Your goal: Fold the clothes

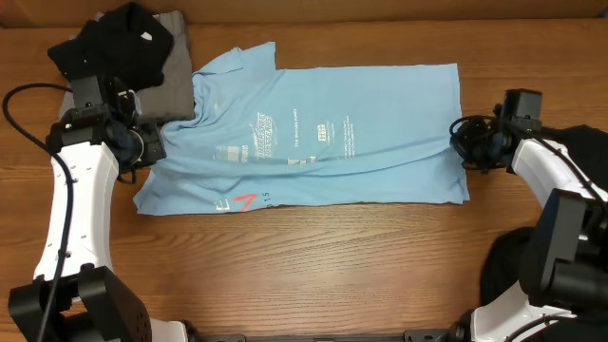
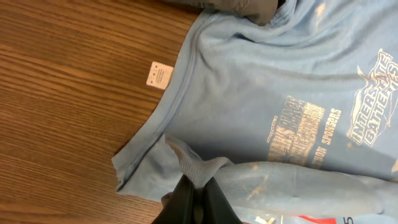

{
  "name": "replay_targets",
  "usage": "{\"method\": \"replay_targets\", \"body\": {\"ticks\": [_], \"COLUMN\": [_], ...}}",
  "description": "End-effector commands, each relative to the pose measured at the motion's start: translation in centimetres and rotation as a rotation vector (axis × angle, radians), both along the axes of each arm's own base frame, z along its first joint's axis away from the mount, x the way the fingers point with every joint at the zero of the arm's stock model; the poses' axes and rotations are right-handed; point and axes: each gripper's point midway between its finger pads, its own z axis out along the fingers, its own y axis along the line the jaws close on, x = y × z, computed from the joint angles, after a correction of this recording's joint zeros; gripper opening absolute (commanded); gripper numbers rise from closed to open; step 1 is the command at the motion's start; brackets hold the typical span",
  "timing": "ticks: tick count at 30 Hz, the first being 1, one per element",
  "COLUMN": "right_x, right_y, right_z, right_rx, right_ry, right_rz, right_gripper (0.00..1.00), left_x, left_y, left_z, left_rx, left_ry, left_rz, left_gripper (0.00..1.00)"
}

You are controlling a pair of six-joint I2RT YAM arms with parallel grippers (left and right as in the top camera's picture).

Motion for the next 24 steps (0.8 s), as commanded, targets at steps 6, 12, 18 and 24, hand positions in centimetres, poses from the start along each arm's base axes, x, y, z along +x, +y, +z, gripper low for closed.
{"method": "replay_targets", "body": {"ticks": [6,12,18,24], "right_x": [2.2,3.1,4.1,4.7], "right_y": [0.3,0.1,-0.1,-0.3], "right_z": [2.9,3.5,4.2,4.8], "right_rx": [0.082,0.083,0.076,0.067], "right_ry": [-0.101,-0.144,-0.196,-0.234], "right_rz": [-0.048,-0.057,-0.06,-0.057], "right_gripper": [0.04,0.04,0.05,0.26], "left_x": [1.1,1.9,3.2,4.0], "left_y": [-0.3,-0.4,-0.3,-0.2], "left_z": [-1.2,-2.4,-2.0,-1.7], "left_rx": [-0.016,-0.026,-0.026,-0.02], "left_ry": [0.016,0.025,-0.03,-0.066], "left_rz": [-0.008,-0.013,-0.018,-0.02], "left_gripper": [0.06,0.06,0.07,0.34]}}
